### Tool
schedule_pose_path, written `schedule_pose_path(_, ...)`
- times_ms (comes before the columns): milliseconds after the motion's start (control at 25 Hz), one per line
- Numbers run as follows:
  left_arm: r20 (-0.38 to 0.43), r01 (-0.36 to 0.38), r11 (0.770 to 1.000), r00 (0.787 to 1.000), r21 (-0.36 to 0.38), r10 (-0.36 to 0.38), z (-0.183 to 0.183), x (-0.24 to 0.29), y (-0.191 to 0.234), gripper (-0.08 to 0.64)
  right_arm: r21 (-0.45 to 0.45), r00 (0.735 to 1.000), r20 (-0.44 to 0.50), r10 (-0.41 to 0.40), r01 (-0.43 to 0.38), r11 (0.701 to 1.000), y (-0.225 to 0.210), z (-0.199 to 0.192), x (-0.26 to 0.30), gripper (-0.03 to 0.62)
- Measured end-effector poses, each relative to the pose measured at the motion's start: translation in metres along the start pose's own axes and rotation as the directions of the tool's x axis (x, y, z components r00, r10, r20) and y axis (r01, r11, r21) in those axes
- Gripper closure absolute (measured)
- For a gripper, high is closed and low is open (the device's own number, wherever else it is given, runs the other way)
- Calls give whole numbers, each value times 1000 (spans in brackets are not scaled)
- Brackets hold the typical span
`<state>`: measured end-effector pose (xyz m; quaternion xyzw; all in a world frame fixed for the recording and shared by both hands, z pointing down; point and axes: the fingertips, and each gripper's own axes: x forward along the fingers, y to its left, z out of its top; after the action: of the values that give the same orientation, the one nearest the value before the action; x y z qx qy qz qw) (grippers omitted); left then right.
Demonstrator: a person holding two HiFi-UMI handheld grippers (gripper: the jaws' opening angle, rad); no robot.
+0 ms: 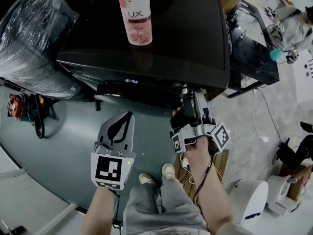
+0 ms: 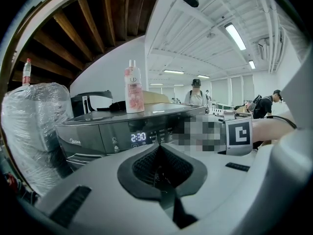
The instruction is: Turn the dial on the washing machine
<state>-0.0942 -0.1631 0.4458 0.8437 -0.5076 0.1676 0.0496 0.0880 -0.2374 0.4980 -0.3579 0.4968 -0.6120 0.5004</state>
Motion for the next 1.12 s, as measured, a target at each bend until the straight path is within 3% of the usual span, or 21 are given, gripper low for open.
schedule_pose_path(120, -9, 10, 1000, 1000, 18, -10, -3, -1, -2, 541, -56, 1000, 3, -18, 18, 998, 1, 1, -1, 293)
schedule_pose_path(200, -9, 5, 1000, 1000, 7, -5, -1, -1, -3, 541, -180, 999, 11, -43, 44, 983, 5, 5, -4, 280)
schedule_pose_path(280, -16, 13, 1000, 1000, 21, -13, -4, -1, -4, 541, -352, 997, 6, -78, 75, 933, 9, 9, -8, 260)
schedule_pose_path(400, -23, 21, 999, 1000, 26, -21, -8, -1, -6, 541, -582, 991, 2, -133, 109, 806, 16, 10, -13, 255)
schedule_pose_path(480, -25, 25, 999, 999, 25, -24, -10, -1, -8, 541, -714, 984, 9, -179, 132, 687, 18, 10, -16, 253)
schedule_pose_path(640, -30, 32, 999, 999, 35, -31, -11, -1, -12, 541, -932, 970, -2, -242, 86, 351, 30, 0, -13, 249)
schedule_pose_path(760, -30, 31, 999, 999, 38, -30, -10, -2, -13, 541, -990, 959, 1, -283, 41, 133, 33, -10, -13, 244)
schedule_pose_path(920, -16, 3, 1000, 1000, -5, -3, -4, -3, -11, 541, -987, 949, 57, -310, 6, -161, 34, -20, -12, 233)
schedule_pose_path(1000, -18, 5, 1000, 1000, 1, -5, -5, -4, -10, 541, -963, 949, 87, -303, 2, -269, 36, -23, -11, 232)
schedule_pose_path(1120, -23, 11, 1000, 1000, 15, -11, -9, -4, -9, 541, -935, 944, 126, -304, 10, -356, 33, -26, -8, 232)
